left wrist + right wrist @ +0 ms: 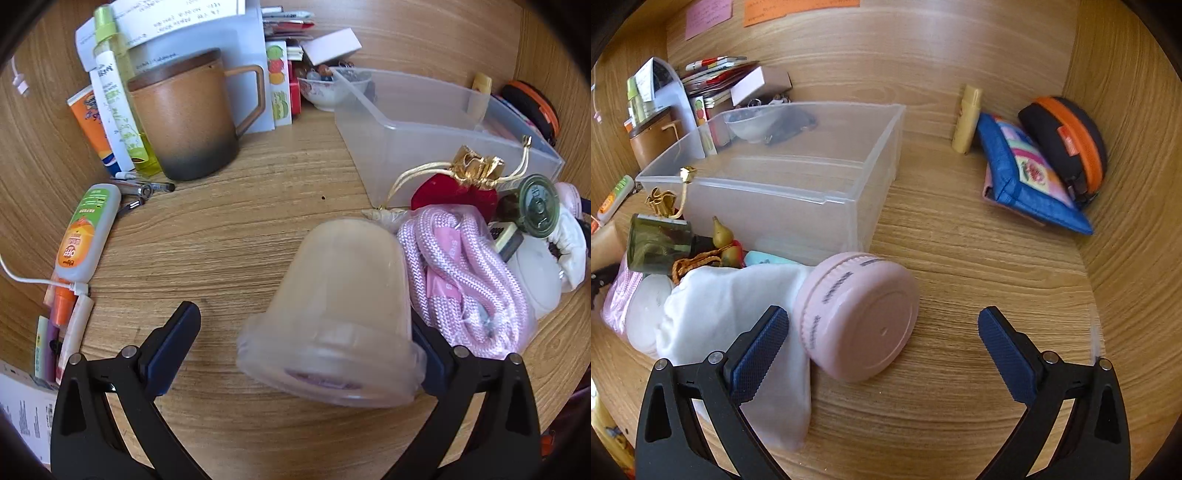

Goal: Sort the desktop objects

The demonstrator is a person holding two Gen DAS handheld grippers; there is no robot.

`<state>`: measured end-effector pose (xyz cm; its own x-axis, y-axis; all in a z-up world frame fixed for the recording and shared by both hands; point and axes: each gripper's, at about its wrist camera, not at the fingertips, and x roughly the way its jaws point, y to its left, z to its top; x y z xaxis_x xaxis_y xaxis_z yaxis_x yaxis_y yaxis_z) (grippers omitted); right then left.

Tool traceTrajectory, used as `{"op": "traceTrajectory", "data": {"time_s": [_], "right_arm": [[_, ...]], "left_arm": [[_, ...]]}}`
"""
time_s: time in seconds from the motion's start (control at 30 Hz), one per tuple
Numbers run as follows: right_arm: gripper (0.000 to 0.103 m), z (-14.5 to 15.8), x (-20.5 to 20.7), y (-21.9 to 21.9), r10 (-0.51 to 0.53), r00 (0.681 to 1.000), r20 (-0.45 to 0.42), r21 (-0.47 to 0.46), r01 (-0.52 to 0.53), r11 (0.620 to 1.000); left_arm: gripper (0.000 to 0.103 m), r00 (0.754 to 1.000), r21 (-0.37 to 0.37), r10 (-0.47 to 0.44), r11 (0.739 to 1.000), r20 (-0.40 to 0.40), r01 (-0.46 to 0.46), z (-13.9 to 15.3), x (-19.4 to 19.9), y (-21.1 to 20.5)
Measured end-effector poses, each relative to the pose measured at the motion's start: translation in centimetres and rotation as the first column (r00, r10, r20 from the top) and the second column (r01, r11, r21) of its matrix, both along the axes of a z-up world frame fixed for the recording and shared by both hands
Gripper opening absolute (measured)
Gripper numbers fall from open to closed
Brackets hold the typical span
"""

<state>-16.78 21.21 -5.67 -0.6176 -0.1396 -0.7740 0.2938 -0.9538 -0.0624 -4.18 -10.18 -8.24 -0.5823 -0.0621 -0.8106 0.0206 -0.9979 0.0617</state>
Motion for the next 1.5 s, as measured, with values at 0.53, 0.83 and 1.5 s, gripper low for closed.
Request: {"op": "traceTrajectory", "data": {"time_s": [0.53, 0.83, 1.5], "right_arm": [[0.063, -0.7, -0.5, -0.5, 0.112, 0.991, 0.075, -0.114, -0.103, 0.988], [0.063, -0.3, -0.1, -0.5, 0.101, 0.991, 0.083, -0.134, -0.089, 0.987], [0.063, 4.0, 2.4, 1.3, 0.119, 0.993, -0.028, -0.186, -0.122, 0.975]], "left_arm": [[0.093, 0.999, -0.032, -0.04, 0.999, -0.021, 0.04, -0.2, -0.5, 0.3], [0.075, 0.998, -0.041, -0.035, 0.999, -0.045, 0.033, 0.1, -0.4, 0.4], [0.056, 0.983, -0.022, 0.033, 0.999, -0.179, -0.038, 3.8, 1.2, 0.9]]}}
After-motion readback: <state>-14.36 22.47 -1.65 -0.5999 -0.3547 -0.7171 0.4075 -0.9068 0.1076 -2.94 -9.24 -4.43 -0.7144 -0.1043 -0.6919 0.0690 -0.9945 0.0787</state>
